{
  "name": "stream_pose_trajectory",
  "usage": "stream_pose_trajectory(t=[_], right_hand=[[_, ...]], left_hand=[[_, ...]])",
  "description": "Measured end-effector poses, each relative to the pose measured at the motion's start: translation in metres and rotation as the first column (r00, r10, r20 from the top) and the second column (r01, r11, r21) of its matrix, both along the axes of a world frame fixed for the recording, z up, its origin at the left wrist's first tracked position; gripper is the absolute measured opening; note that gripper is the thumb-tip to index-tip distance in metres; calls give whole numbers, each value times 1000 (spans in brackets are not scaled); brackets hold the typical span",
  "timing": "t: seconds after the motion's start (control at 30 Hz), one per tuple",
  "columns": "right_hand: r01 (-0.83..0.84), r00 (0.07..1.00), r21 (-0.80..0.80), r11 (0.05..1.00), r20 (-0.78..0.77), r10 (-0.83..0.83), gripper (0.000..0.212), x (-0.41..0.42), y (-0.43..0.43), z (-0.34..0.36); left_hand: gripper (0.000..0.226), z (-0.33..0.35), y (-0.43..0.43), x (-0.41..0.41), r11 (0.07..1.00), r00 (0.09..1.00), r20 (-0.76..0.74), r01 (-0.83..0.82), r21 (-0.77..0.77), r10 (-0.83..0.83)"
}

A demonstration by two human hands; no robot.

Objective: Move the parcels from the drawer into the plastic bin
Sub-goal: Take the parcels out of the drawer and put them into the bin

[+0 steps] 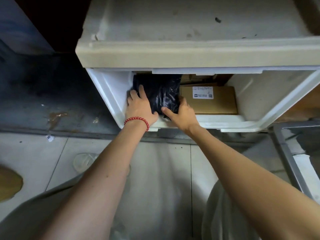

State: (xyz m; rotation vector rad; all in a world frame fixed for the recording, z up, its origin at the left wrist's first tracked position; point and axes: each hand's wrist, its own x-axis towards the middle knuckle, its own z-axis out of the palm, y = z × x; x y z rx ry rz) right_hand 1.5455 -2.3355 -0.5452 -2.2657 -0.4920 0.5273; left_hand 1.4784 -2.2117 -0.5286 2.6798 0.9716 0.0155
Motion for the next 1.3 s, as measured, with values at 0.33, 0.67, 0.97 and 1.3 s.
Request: stream_pose_trajectory(t=[0.33,0.67,0.97,1.3], right_hand=[[319,921,252,914,-308,-237,71,12,-5,-6],[469,824,302,830,-489,-287,71,-7,-33,6],[391,847,439,809,-516,-129,70,-27,-86,56],[321,863,518,793,-504,-19,65,-81,-139,83]], left_hand=[[119,-8,17,5,953,996,67,-27,-301,49],[119,5,-5,-19,791,968,245,100,-603,64],[106,63,-54,-68,819,900,430,191,-541,74],[106,96,-101,-138,948,909,406,207,-243,-94]])
